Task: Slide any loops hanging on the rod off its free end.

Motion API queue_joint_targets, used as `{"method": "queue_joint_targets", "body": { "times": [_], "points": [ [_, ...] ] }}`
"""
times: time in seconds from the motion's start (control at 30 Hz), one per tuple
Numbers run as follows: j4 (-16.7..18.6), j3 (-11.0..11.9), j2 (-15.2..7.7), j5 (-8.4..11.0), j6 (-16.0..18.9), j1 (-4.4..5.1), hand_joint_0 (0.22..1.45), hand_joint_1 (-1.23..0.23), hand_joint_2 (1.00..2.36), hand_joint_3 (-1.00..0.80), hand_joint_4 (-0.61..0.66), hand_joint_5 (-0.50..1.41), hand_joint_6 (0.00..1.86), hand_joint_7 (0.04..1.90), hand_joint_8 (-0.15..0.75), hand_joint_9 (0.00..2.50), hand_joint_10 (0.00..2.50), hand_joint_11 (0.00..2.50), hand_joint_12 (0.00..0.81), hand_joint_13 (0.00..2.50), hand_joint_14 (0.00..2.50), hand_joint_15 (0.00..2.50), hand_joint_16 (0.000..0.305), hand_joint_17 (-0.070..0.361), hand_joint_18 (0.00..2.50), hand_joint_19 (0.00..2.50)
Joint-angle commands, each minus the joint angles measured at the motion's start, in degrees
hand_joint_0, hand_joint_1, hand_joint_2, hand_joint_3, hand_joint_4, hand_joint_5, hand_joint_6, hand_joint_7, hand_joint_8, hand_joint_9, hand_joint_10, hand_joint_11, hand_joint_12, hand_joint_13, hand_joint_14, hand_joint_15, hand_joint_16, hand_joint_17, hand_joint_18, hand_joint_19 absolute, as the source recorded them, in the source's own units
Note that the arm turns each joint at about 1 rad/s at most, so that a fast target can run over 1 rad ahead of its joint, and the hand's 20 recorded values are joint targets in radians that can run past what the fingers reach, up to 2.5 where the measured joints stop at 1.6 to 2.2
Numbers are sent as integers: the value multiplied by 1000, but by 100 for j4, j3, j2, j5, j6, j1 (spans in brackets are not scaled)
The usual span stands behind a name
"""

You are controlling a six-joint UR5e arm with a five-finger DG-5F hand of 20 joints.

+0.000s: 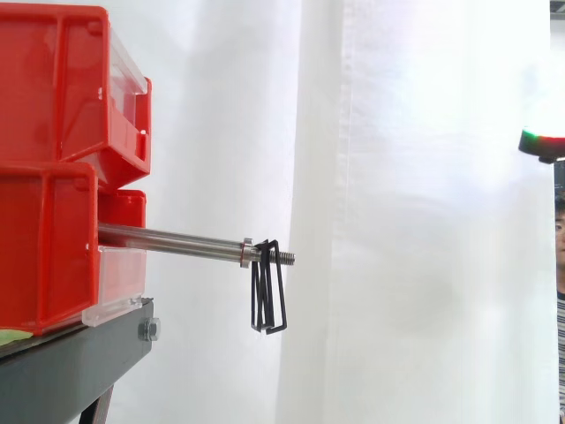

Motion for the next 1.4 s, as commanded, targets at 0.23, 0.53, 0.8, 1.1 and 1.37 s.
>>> {"method": "queue_joint_targets", "body": {
  "times": [0.23,0.53,0.8,1.1,1.37],
  "points": [
    [454,0,-481,-29,-130,16,627,-665,1012,-314,267,-162,502,750,305,1014,5,182,237,1032,7,211,22,50,823,270],
    [674,-18,-771,-55,-165,16,581,-715,1004,-429,236,-164,502,752,276,974,5,184,243,931,7,188,22,50,729,244],
    [1456,-475,-806,-178,-385,16,547,-728,1002,-456,210,-191,502,728,266,705,0,24,293,654,3,103,33,75,479,202],
    [2634,-809,-1201,-345,-1422,-2,494,-696,1001,-480,225,-186,502,727,271,673,2,0,348,360,0,5,52,117,46,3],
    [3249,-809,-1685,-618,-1756,-28,482,-687,1000,-494,227,-186,502,728,274,651,0,0,352,329,1,0,54,122,0,3]
  ]
}}
